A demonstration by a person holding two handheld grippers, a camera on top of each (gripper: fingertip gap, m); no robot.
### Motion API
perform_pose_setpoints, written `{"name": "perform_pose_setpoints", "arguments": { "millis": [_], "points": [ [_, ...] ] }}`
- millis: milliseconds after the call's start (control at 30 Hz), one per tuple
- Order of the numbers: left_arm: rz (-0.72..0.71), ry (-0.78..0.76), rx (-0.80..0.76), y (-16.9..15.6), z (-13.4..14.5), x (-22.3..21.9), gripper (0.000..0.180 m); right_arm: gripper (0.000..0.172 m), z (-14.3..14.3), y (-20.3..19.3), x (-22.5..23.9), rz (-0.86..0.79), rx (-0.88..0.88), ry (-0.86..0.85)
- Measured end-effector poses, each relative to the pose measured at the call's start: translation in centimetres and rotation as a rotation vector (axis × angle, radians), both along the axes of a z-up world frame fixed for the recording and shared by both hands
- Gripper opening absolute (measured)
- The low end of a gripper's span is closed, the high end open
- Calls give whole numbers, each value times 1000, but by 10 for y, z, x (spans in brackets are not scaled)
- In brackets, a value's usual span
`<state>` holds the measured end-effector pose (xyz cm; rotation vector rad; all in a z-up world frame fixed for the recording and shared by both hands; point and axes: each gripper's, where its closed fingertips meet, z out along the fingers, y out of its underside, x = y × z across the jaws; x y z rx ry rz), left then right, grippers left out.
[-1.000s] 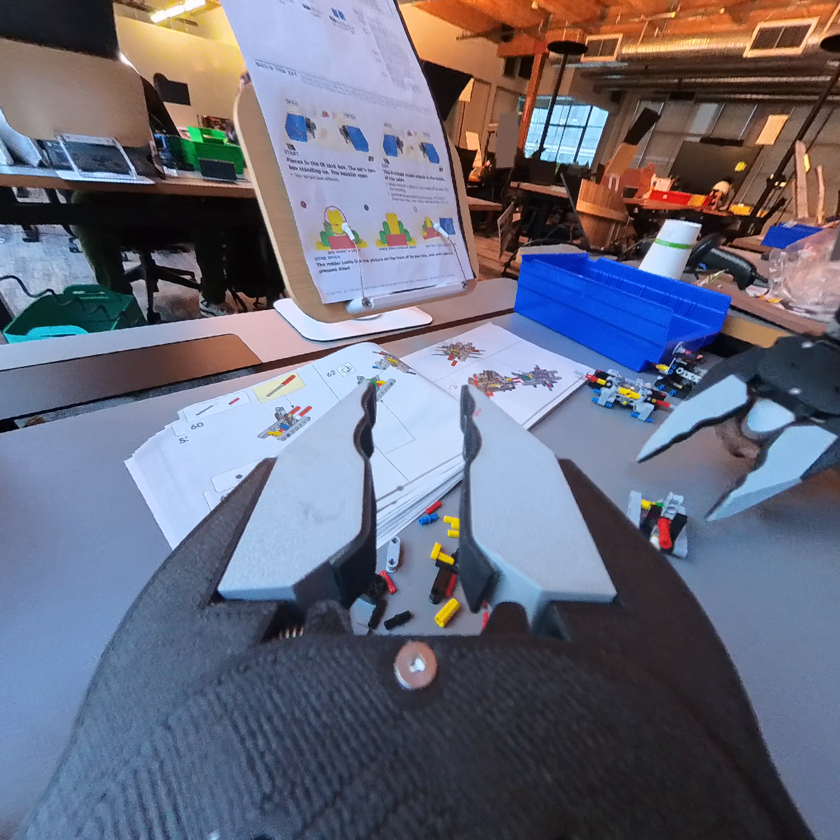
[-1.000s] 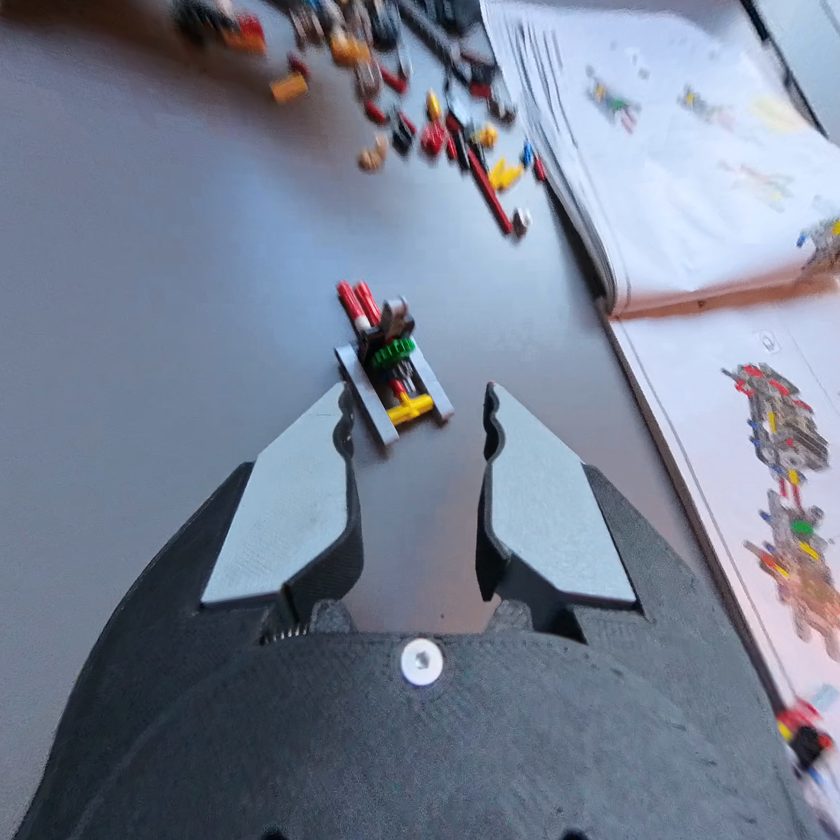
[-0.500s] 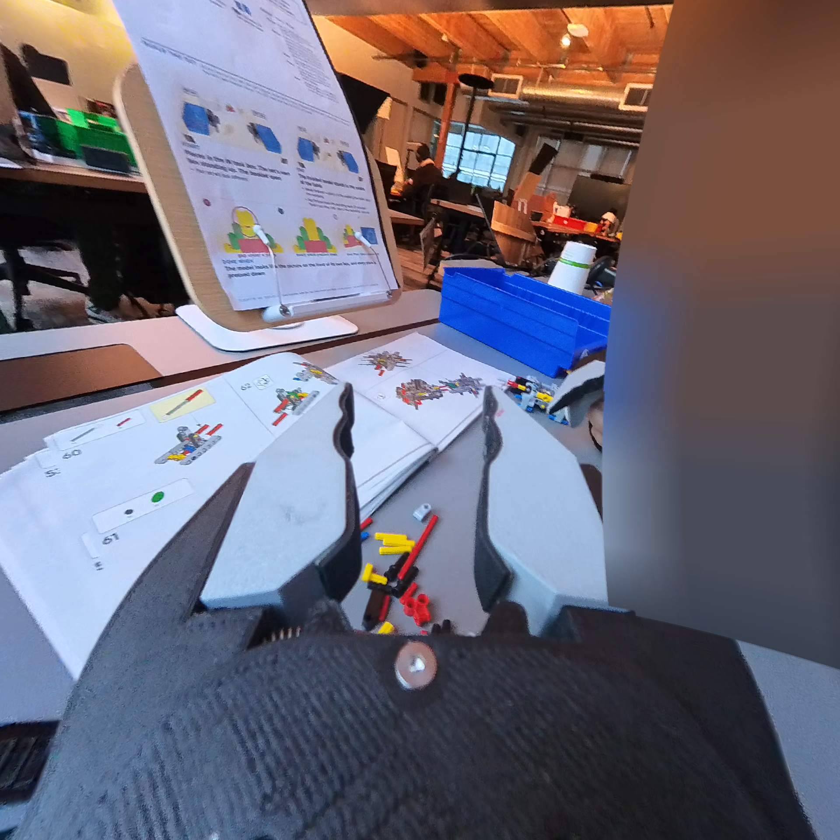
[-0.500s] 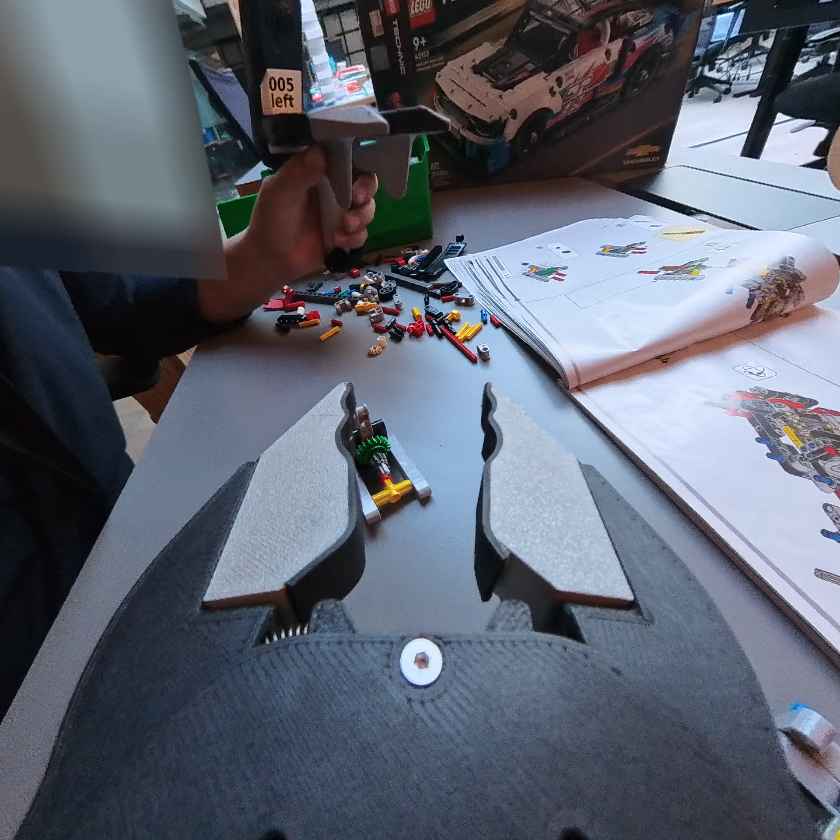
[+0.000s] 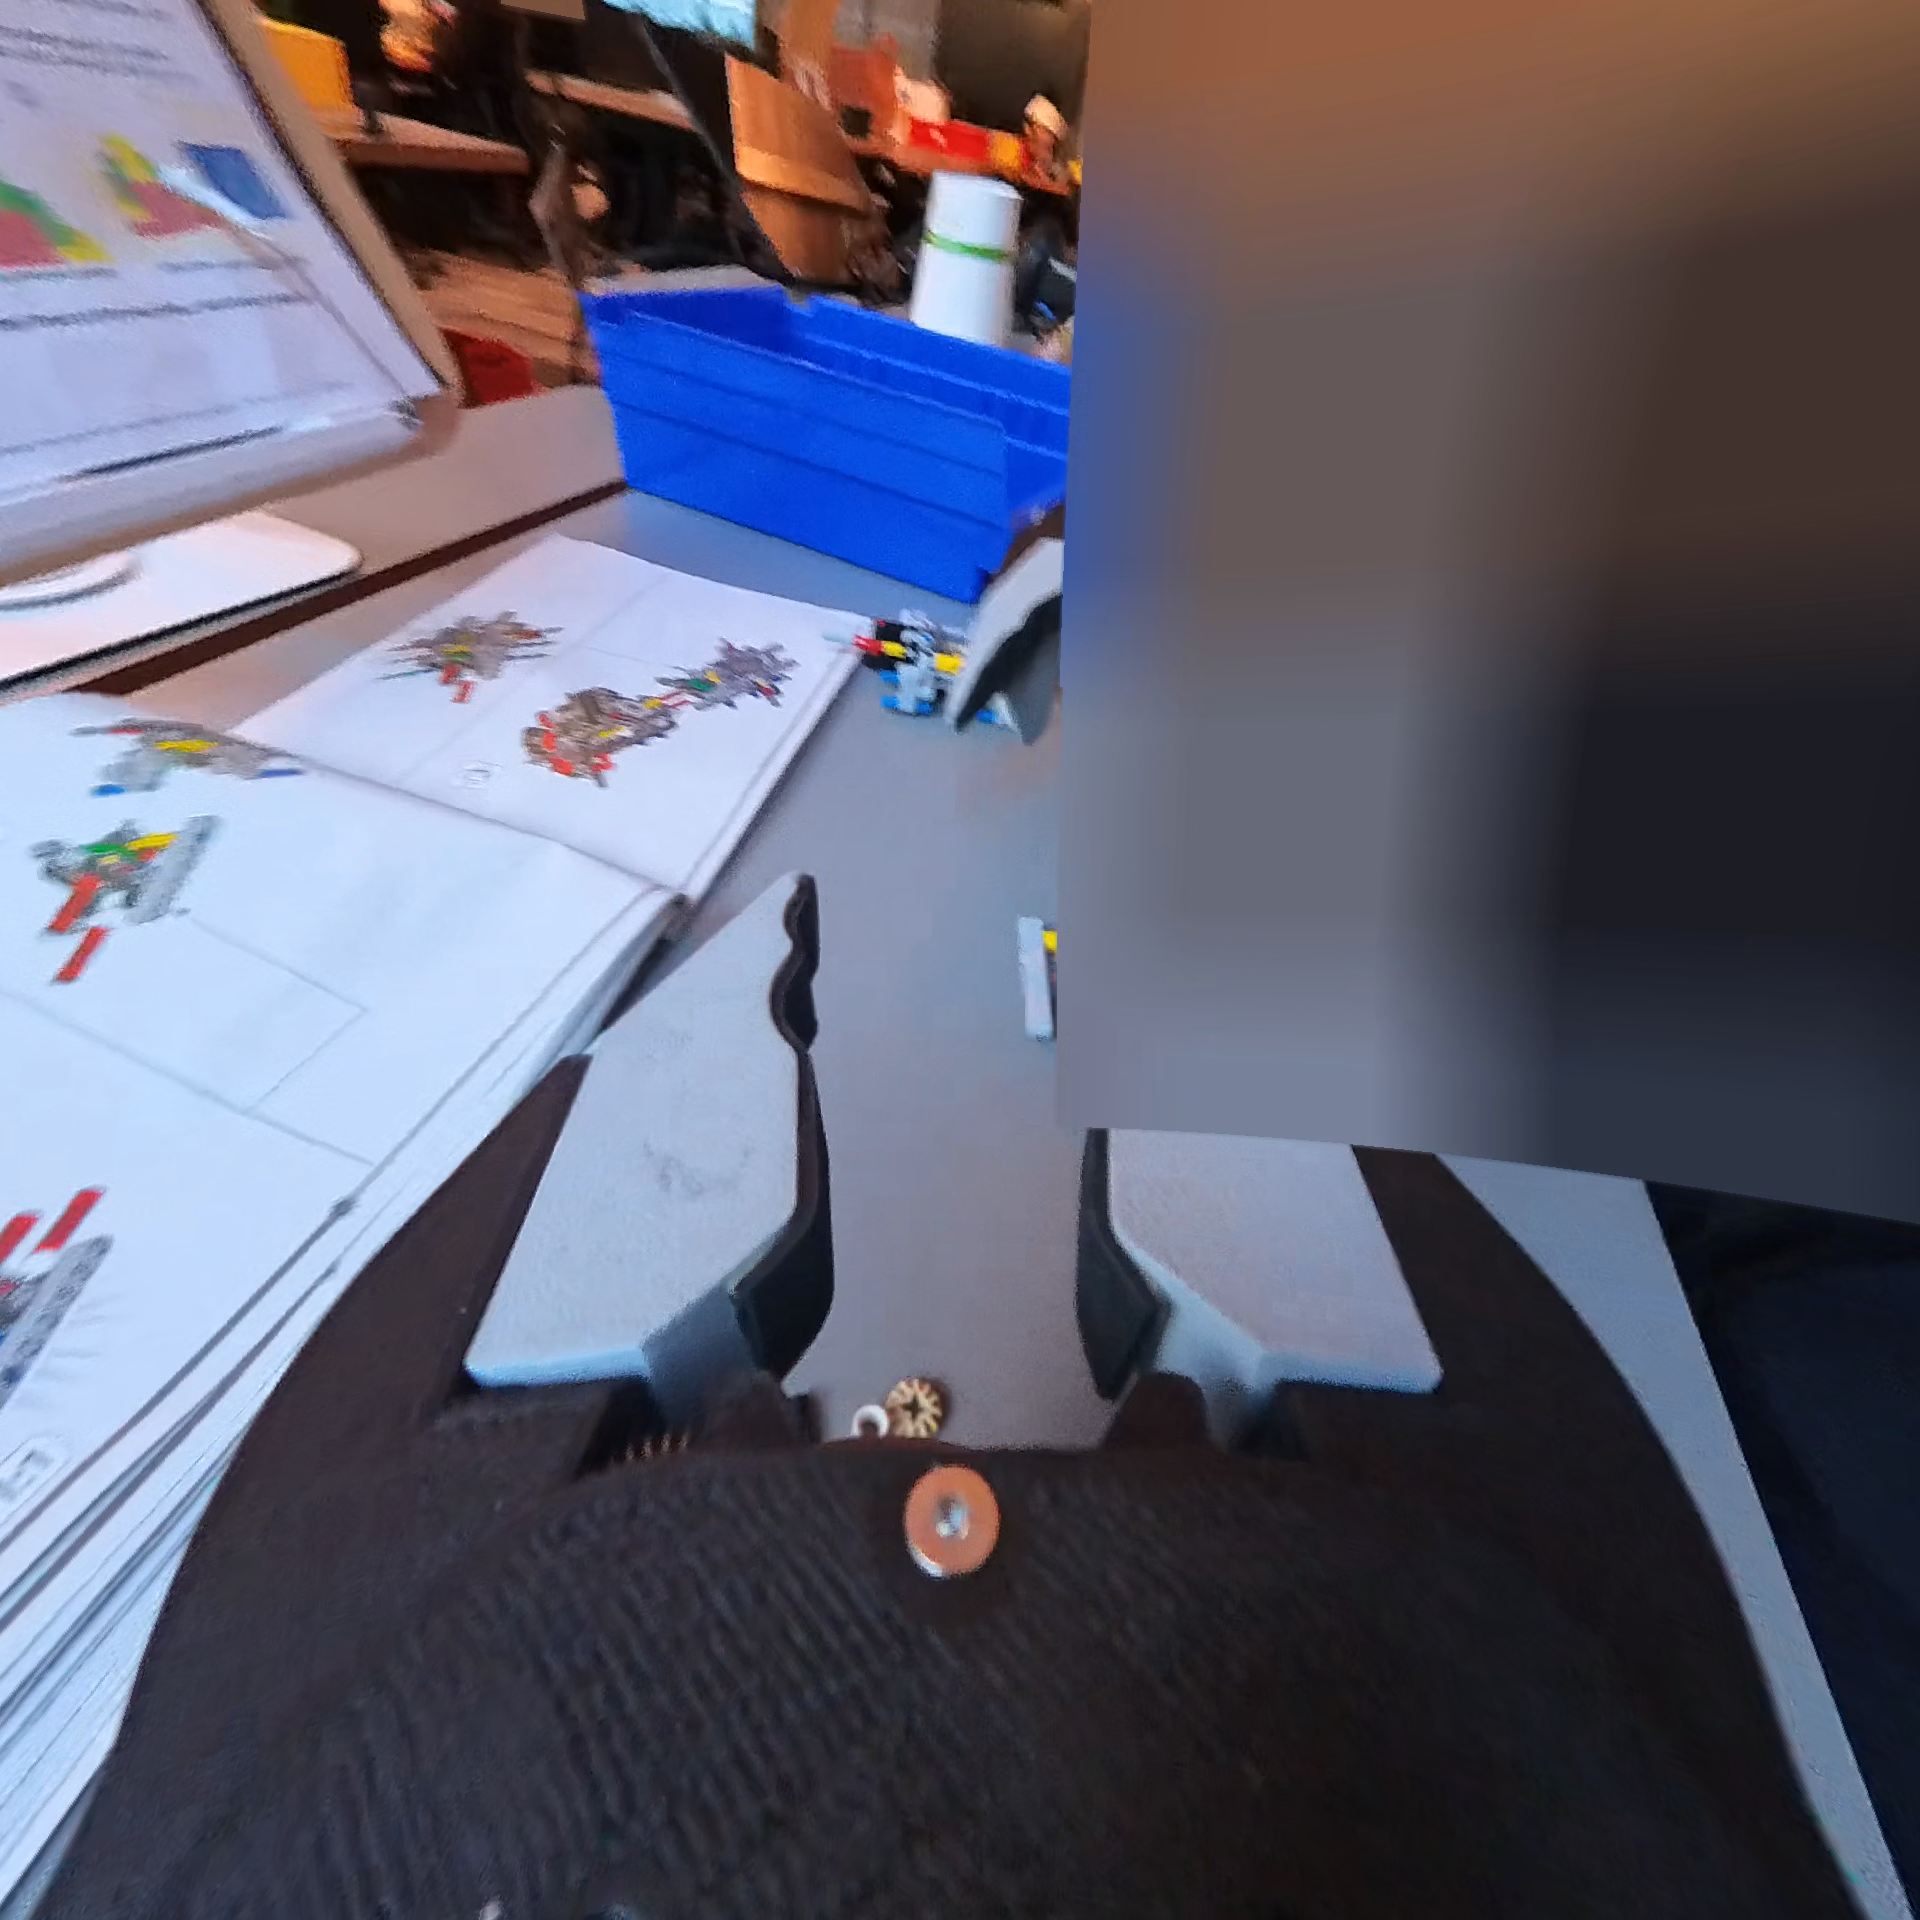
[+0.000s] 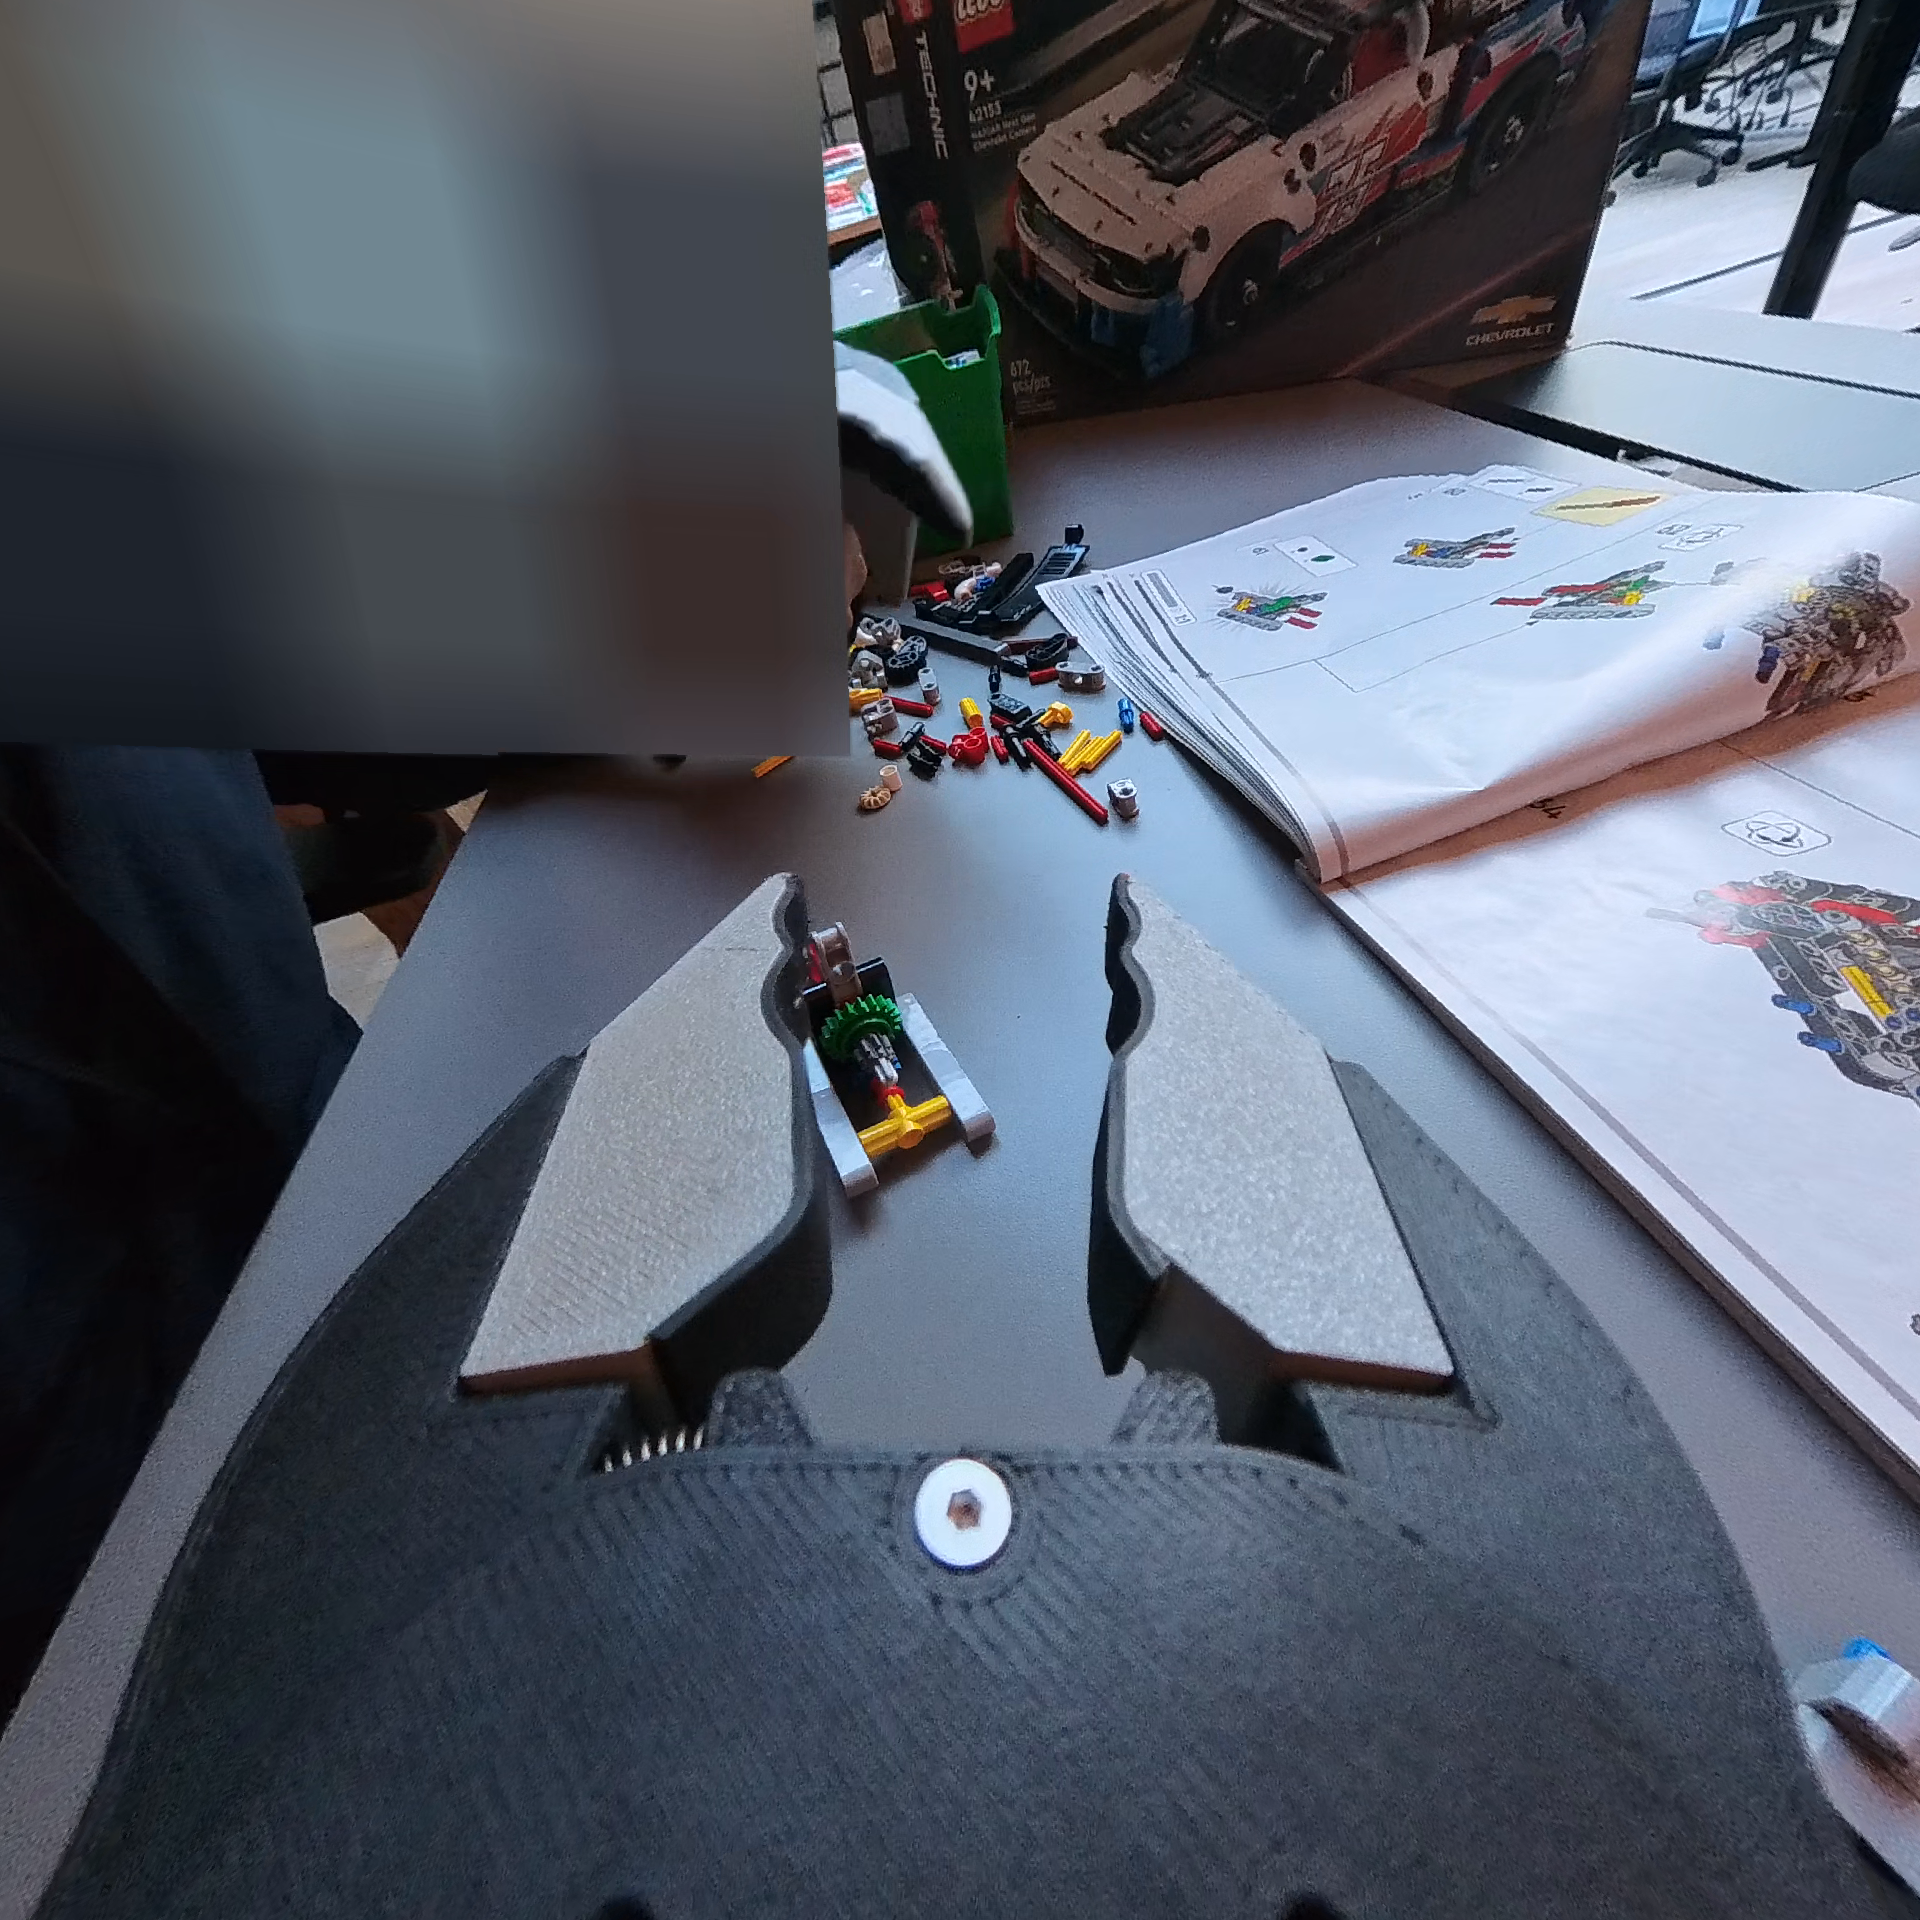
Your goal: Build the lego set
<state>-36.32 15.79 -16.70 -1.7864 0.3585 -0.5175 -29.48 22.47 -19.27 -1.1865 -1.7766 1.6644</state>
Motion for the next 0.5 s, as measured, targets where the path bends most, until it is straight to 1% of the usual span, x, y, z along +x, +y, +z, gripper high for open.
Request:
{"name": "perform_pose_setpoints", "arguments": {
  "millis": [33, 133, 200, 267, 300, 333, 367, 400, 433, 467, 500],
  "points": [
    [-47, 34, -20, -2, -5, 10, 49, 55, 0, 0, 0, 0, -5, 0],
    [-186, 199, -69, -13, -26, 42, 42, 55, 2, 3, 0, -3, -29, 1],
    [-278, 317, -46, -23, -35, 63, 37, 55, 3, 4, 0, 0, -49, 2],
    [-357, 367, -9, -32, -37, 81, 31, 55, 5, 6, 1, -2, -67, 7],
    [-351, 352, 20, -31, -31, 84, 30, 56, 6, 7, 1, -7, -74, 10],
    [-287, 312, 50, -23, -22, 78, 30, 57, 6, 8, 0, -13, -81, 12],
    [-204, 240, 57, -13, -13, 67, 36, 58, 6, 9, 0, -19, -86, 13],
    [-157, 136, 39, -7, -5, 57, 49, 59, 7, 10, 0, -23, -91, 12],
    [-162, 19, 17, -6, 1, 51, 54, 60, 7, 11, -1, -27, -94, 11],
    [-191, -83, 7, -9, 7, 48, 46, 60, 7, 12, -1, -31, -94, 11],
    [-221, -142, 5, -12, 11, 47, 35, 60, 6, 12, -1, -34, -91, 12]
  ]
}}
